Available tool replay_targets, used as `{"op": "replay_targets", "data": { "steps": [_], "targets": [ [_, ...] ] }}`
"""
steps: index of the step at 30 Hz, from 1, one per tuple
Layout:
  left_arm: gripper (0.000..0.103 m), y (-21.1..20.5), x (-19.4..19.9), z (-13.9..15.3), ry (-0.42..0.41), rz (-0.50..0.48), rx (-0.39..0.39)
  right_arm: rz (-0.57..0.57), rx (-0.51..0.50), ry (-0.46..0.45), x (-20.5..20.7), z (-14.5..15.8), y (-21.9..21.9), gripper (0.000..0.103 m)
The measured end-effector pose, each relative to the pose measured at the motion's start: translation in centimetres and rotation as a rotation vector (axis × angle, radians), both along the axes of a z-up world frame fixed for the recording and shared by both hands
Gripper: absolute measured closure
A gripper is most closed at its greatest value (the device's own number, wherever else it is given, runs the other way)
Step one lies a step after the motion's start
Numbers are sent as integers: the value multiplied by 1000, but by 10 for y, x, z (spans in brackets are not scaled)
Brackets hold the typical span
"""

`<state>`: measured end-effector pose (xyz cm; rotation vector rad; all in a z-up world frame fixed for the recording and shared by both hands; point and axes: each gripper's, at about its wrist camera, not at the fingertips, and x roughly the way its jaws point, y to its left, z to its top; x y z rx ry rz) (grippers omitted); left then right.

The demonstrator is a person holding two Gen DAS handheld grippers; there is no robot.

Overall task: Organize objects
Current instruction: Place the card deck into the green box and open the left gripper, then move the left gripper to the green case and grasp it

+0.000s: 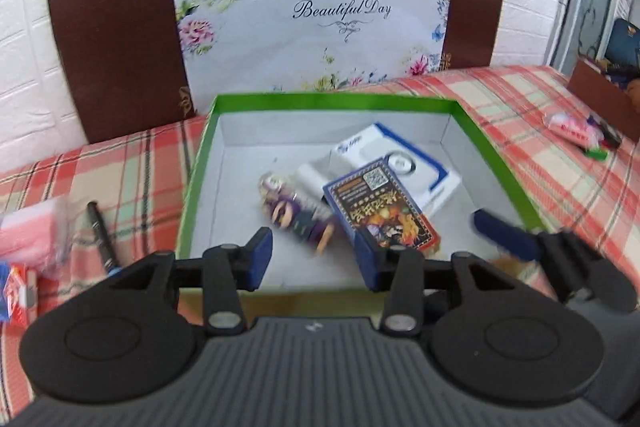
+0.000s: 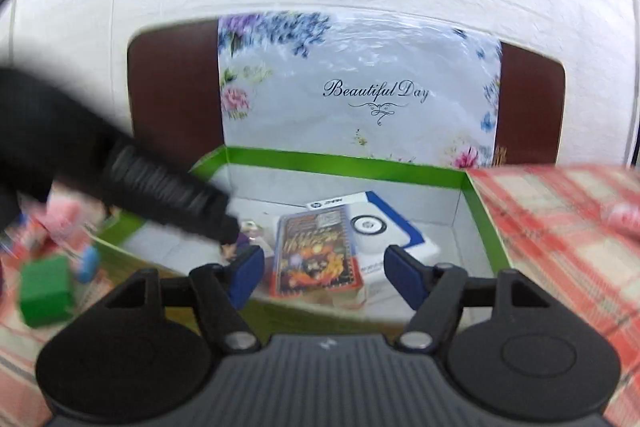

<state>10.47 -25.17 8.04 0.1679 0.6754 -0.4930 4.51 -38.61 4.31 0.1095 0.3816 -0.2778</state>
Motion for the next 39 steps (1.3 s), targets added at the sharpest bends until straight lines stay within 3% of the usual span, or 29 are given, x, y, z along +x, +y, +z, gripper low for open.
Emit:
{"op": "replay_targets", "data": {
  "steps": [3, 5, 8, 11, 15, 20, 23, 25, 31, 32, 33, 34, 39],
  "targets": [
    [55, 16, -23, -1, -43, -12, 7, -55, 14, -40, -39, -3, 14, 24],
    [55, 27, -38, 0, -53, -31, -12, -73, 76, -38, -56, -7, 18, 19],
    [52, 42, -50, -9, -89, -33, 5, -26, 160, 50, -60, -23, 21, 19],
    [52, 67, -57, -20, -94, 0, 56, 30, 175, 142, -61, -32, 41, 19],
    [52, 122, -63, -32, -80, 101, 88, 110, 141, 168, -52, -28, 65, 20],
    [51, 202, -57, -47, -39, 313, 112, 297, 83, 209, -26, -29, 115, 21],
    [51, 250, -49, -59, 51, 429, 57, 369, 14, 211, -1, -24, 143, 21],
    [49, 273, -55, -61, 36, 458, -3, 399, -14, 216, 22, -21, 158, 21],
    [49, 293, -60, -60, 52, 466, -56, 422, -101, 271, 88, -32, 187, 22],
    [49, 295, -58, -59, 63, 466, -74, 434, -79, 262, 92, -33, 186, 27],
    [49, 298, -59, -57, 77, 468, -94, 450, -56, 262, 94, -32, 185, 43],
    [48, 301, -60, -57, 92, 472, -115, 452, -57, 264, 92, -31, 187, 47],
    [48, 301, -60, -51, 211, 410, -266, 525, -80, 276, 49, -30, 204, 47]
  ]
}}
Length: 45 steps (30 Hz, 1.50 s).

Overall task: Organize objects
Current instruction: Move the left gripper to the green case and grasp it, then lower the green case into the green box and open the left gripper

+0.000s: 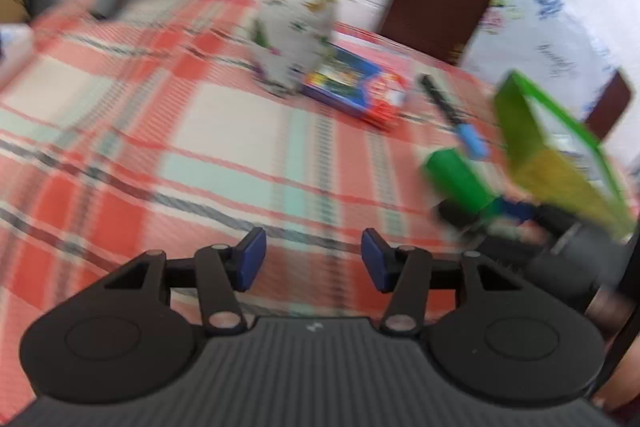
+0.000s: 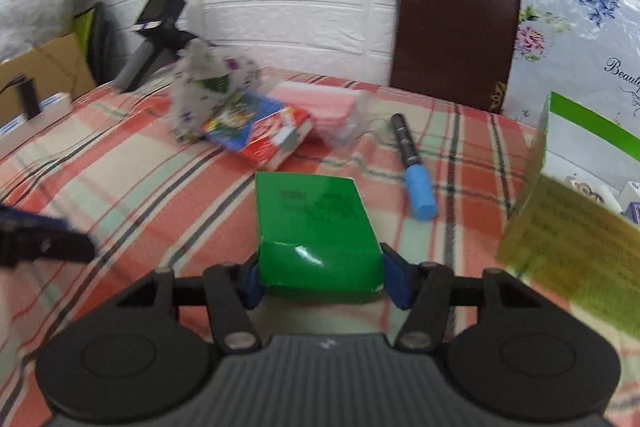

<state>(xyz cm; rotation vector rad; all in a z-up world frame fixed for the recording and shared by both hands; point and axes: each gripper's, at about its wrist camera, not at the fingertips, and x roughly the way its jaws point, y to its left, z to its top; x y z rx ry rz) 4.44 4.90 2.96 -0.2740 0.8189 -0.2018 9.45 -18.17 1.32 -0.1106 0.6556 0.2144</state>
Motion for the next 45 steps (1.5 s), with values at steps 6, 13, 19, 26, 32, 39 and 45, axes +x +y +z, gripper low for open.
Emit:
{"op": "replay_targets", "data": {
  "steps": [6, 13, 19, 26, 32, 39, 45],
  "targets": [
    [41, -26, -8, 5, 65, -105, -144, 37, -13, -21, -56, 2, 19, 46],
    [59, -42, -5, -9, 155, -123, -197, 91, 32, -7, -75, 1, 21, 19],
    [69, -37, -8, -11, 153, -84, -206, 99, 56, -4, -79, 1, 17, 41],
    [71, -73, -3, 6, 123, -163, -134, 10, 81, -45, -86, 7, -4, 42],
    [71, -137, 6, -3, 140, -302, -66, -119, 104, -6, -93, 0, -53, 42],
    [71, -198, 16, 26, 57, -430, -35, -262, 125, -103, -100, 19, -107, 42],
    [71, -238, 41, 71, -69, -478, 10, -306, 84, -247, -65, 54, -139, 42]
  ]
}}
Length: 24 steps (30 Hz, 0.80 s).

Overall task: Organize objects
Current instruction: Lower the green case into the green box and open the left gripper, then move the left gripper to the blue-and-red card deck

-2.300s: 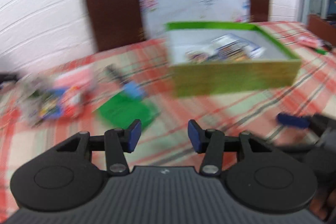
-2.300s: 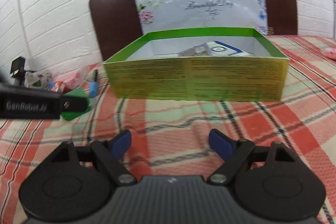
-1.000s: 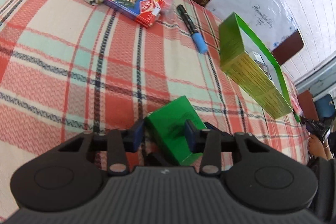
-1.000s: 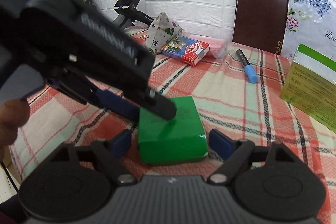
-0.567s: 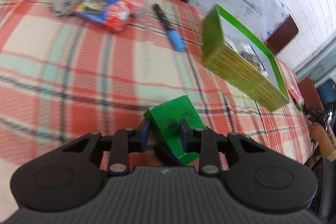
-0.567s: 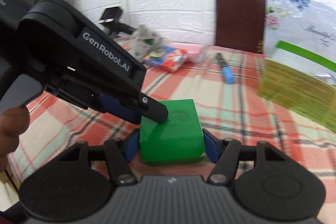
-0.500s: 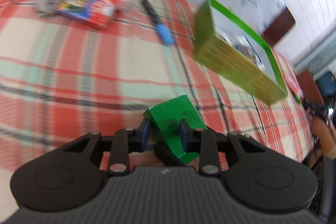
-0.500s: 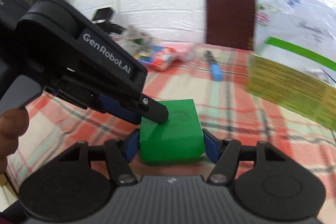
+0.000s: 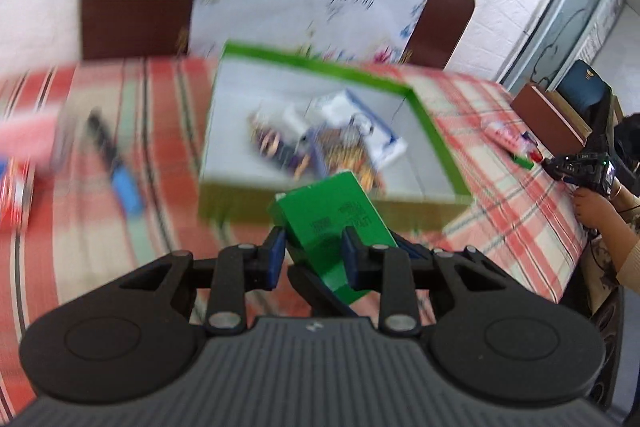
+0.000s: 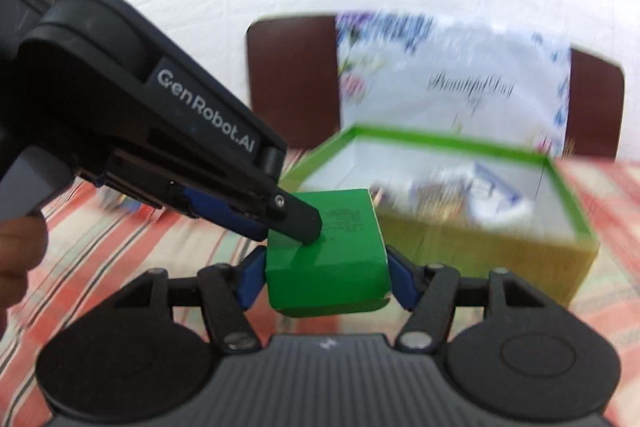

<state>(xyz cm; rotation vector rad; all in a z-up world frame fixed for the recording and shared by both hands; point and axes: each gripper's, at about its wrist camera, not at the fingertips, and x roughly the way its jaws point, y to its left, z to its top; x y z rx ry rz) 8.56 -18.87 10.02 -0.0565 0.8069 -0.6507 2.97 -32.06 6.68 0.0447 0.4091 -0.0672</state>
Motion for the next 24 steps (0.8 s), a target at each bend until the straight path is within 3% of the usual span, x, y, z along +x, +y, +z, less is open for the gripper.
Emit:
{"op": "replay_targets", "data": {
  "steps": [4, 8, 12, 17, 21, 24],
  "targets": [
    [71, -24, 31, 10, -53, 7, 33, -26, 8, -40, 36, 8, -21, 42],
    [70, -38, 64, 2, -62, 40, 65, -48, 17, -29, 74, -1, -32, 41],
    [67, -41, 85, -18, -48, 126, 155, -83, 6, 37, 93, -20, -33, 30],
    [47, -19, 71, -25, -18, 129, 60, -117, 68, -18, 58, -20, -34, 34],
    [47, -11, 42, -19, -61, 112, 56, -142, 62, -65, 26, -19, -19, 32],
    [49, -3, 19, -16, -139, 114, 87, -131, 33, -76, 9, -16, -3, 31]
  ]
}}
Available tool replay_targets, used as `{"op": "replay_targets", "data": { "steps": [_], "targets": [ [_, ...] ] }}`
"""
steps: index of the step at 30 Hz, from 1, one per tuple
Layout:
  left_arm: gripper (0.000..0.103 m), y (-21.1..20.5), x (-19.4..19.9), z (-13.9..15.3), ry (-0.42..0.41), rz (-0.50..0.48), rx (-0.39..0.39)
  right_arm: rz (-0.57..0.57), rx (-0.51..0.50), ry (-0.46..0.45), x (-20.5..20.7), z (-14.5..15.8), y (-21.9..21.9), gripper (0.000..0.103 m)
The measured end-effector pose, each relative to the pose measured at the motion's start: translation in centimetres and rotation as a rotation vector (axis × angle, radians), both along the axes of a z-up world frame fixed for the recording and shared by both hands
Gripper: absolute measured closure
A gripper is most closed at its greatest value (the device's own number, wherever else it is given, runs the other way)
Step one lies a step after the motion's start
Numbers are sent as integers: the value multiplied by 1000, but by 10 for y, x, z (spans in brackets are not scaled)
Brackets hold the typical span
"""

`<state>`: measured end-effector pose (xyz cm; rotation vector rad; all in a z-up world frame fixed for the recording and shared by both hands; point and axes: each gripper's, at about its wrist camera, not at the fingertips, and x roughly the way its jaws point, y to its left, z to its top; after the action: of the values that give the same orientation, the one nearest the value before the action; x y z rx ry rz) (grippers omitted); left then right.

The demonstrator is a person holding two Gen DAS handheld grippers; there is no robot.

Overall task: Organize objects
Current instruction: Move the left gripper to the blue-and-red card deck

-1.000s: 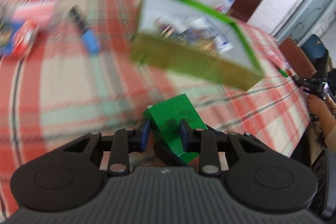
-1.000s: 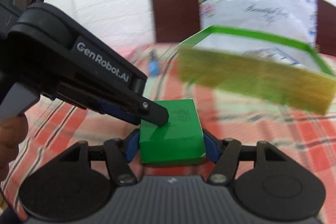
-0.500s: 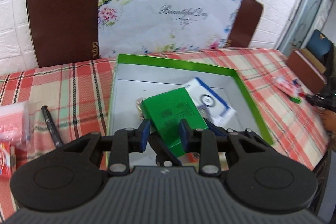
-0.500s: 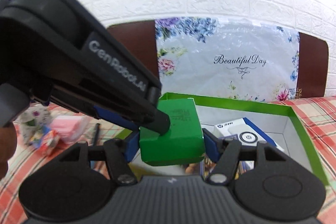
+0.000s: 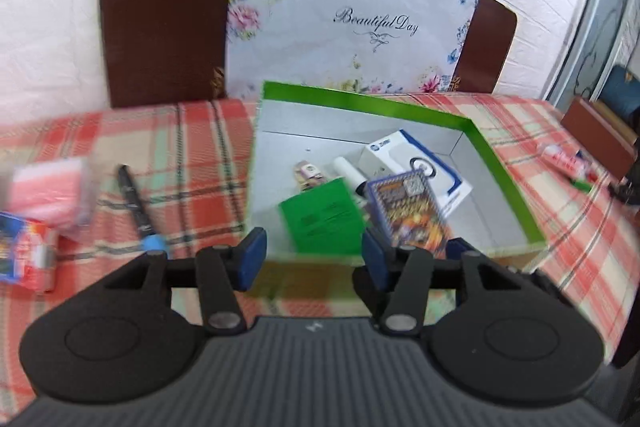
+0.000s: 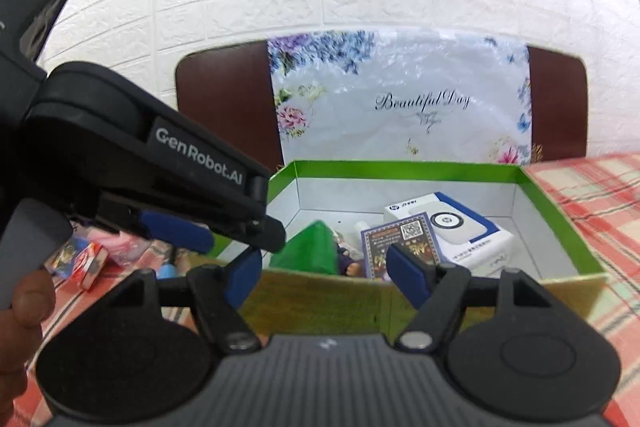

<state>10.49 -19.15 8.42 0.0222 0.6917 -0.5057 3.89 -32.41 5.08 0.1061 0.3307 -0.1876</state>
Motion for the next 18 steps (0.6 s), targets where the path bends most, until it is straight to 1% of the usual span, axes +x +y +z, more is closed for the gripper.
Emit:
{"op": "replay_targets", "data": {
  "steps": [2, 4, 6, 8, 9, 10, 11, 12, 14, 16, 18],
  "targets": [
    [48, 14, -11, -1, -14, 6, 1, 33, 19, 22, -7, -1, 9, 32],
    [48, 32, -16, -6, -31, 43, 25, 70, 12, 60, -6, -5, 19, 32],
    [48, 55, -18, -17, -15, 93, 65, 142, 24, 161, 3, -15, 32, 32],
    [48, 82, -15, -33, 31, 160, 108, 218, 44, 271, 14, -27, 46, 33],
    [49, 97, -13, -41, 52, 196, 129, 255, 37, 307, 18, -32, 55, 27],
    [49, 113, -13, -48, 64, 234, 145, 267, -17, 299, 18, -31, 66, 25],
    [49, 131, -12, -55, 76, 275, 155, 306, -36, 306, 19, -30, 75, 25],
    [49, 149, -13, -61, 88, 315, 159, 338, -35, 312, 21, -30, 83, 25],
    [48, 185, -21, -64, 35, 380, 153, 387, -59, 319, 27, -29, 101, 26],
    [48, 213, -25, -68, -4, 466, 199, 435, -91, 316, 38, -28, 117, 30],
    [47, 239, -29, -71, -41, 517, 181, 472, -124, 304, 56, -24, 134, 34]
  ]
}}
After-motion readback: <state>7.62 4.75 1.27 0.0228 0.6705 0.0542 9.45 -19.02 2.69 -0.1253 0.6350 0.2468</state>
